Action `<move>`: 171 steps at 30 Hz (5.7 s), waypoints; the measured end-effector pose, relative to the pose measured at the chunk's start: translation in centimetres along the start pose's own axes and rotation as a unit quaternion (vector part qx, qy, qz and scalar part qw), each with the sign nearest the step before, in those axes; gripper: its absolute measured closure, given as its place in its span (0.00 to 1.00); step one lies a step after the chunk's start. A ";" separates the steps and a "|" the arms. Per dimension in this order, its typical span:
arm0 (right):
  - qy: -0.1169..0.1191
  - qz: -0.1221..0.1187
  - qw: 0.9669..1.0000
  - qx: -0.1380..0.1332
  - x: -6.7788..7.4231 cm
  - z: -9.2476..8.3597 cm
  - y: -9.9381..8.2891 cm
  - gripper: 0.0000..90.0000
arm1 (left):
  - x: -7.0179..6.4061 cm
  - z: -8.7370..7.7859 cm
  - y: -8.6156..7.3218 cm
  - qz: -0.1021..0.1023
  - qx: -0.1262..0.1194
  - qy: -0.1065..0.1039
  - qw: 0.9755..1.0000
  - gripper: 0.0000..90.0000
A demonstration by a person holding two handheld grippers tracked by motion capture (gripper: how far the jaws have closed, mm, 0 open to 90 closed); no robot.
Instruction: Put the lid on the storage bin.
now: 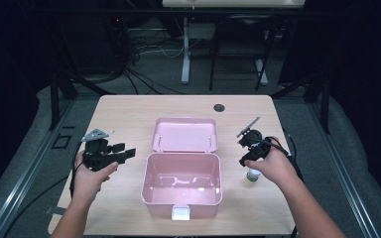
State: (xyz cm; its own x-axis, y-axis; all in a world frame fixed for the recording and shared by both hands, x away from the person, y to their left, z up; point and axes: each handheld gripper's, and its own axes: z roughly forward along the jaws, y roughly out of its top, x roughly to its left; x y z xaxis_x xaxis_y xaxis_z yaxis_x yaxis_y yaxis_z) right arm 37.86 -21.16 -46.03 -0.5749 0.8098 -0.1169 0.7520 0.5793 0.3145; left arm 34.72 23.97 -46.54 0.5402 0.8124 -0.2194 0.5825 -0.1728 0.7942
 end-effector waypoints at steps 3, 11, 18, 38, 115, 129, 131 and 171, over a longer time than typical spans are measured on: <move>0.003 -0.004 1.000 0.016 -0.2 0.7 0.1 0.47 | 0.0 0.0 0.0 0.002 0.001 -0.003 1.000 0.50; 0.012 -0.002 0.999 0.047 -0.7 1.6 0.2 0.47 | 0.0 0.1 0.0 0.001 0.003 -0.003 1.000 0.50; 0.013 -0.004 0.998 0.069 -0.7 2.2 0.0 0.47 | -0.1 0.1 0.0 0.004 0.006 0.000 1.000 0.50; 0.025 0.028 0.994 0.100 -2.1 4.0 -1.4 0.46 | 0.0 0.2 -0.2 0.002 0.008 0.001 1.000 0.50; 0.034 -0.043 0.995 0.086 1.9 -3.5 2.4 0.56 | 0.4 0.4 -0.4 -0.013 0.003 -0.004 1.000 0.51; 0.038 -0.075 0.993 0.089 3.2 -5.5 3.6 0.56 | 0.3 0.4 -0.4 -0.012 0.003 -0.005 1.000 0.50; 0.044 -0.090 0.991 0.086 3.8 -6.1 4.0 0.56 | 0.3 0.4 -0.4 -0.012 0.003 -0.005 1.000 0.50; 0.078 -0.181 0.979 0.058 10.3 -7.4 7.7 0.56 | 0.6 0.5 -0.5 -0.017 0.002 -0.005 1.000 0.50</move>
State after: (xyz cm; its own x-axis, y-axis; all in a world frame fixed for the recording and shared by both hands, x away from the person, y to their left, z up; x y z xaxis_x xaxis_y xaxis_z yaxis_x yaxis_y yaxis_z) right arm 35.34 -9.03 -37.88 -0.8456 0.5312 -0.0527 0.5168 0.8394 0.1684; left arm 35.04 24.32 -47.38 0.5267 0.8121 -0.2514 0.6026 -0.1481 0.7842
